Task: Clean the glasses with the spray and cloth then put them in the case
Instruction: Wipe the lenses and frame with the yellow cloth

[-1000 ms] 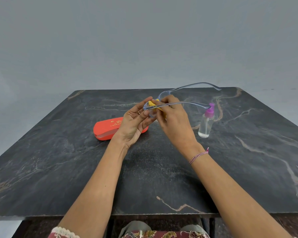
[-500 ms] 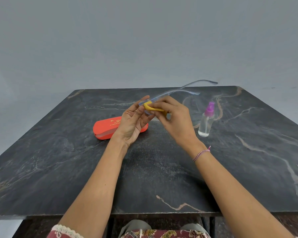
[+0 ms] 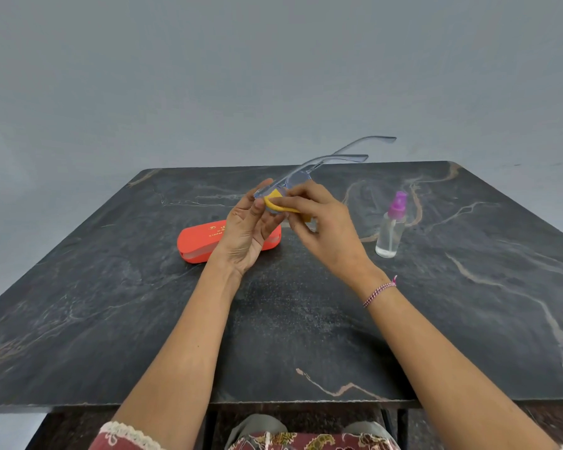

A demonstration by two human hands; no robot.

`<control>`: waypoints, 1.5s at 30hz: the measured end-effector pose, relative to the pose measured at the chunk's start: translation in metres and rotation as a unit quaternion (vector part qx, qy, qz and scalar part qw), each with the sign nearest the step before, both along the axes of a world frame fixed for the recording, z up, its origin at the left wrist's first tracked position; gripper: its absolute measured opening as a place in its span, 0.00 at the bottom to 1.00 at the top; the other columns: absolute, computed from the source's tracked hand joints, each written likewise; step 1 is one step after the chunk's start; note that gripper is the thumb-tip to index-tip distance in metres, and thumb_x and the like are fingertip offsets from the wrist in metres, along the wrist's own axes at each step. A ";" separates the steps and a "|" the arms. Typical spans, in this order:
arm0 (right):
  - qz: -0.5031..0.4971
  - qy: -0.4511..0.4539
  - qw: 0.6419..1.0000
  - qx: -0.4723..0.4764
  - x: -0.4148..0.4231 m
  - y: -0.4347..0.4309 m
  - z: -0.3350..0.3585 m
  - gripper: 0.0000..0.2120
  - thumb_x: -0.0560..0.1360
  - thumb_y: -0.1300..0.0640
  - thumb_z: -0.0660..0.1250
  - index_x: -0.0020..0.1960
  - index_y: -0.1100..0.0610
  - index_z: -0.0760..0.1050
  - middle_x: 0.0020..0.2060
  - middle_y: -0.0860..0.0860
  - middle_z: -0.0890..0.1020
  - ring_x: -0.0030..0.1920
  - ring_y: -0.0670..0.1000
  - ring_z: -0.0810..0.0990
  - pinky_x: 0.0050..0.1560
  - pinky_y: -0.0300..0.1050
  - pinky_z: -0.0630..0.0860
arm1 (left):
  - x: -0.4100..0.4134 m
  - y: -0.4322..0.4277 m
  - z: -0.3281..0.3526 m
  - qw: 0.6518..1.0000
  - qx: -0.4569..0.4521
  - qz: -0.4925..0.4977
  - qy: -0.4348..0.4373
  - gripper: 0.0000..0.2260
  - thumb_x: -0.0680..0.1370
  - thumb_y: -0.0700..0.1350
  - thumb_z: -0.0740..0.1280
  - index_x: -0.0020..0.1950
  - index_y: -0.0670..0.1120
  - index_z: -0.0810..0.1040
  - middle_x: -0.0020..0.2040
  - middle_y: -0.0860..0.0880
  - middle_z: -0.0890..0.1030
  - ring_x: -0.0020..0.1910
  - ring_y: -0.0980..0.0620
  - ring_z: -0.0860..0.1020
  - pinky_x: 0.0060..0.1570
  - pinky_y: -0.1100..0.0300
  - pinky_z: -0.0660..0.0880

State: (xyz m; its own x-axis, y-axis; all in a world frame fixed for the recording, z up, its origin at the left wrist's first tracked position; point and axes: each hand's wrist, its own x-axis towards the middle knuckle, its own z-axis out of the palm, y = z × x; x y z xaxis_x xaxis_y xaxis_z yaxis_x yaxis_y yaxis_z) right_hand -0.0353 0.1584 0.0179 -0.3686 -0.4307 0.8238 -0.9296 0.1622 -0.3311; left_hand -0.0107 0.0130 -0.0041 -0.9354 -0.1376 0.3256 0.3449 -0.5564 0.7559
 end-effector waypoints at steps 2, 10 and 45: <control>-0.013 0.010 1.000 0.005 -0.004 0.003 0.000 0.13 0.72 0.68 0.66 0.54 0.58 0.81 0.43 0.53 0.77 0.44 0.47 0.73 0.46 0.35 0.71 | 0.002 0.001 0.001 1.000 0.002 -0.003 0.002 0.36 0.55 0.55 0.81 0.58 0.43 0.73 0.47 0.48 0.85 0.47 0.53 0.83 0.45 0.63 0.79; -0.010 0.037 0.999 0.033 0.000 -0.002 -0.001 0.12 0.75 0.62 0.65 0.58 0.59 0.79 0.46 0.55 0.79 0.46 0.54 0.77 0.47 0.41 0.73 | 0.002 0.003 0.000 1.000 0.012 0.005 -0.006 0.31 0.54 0.54 0.82 0.52 0.44 0.79 0.44 0.49 0.84 0.43 0.54 0.83 0.39 0.65 0.79; -0.091 0.065 0.993 0.044 0.011 -0.004 -0.002 0.15 0.73 0.62 0.62 0.58 0.58 0.78 0.46 0.55 0.76 0.46 0.52 0.71 0.46 0.39 0.71 | 0.004 0.002 0.003 1.000 0.014 -0.023 0.003 0.19 0.59 0.52 0.79 0.46 0.46 0.84 0.45 0.47 0.84 0.43 0.54 0.83 0.39 0.66 0.79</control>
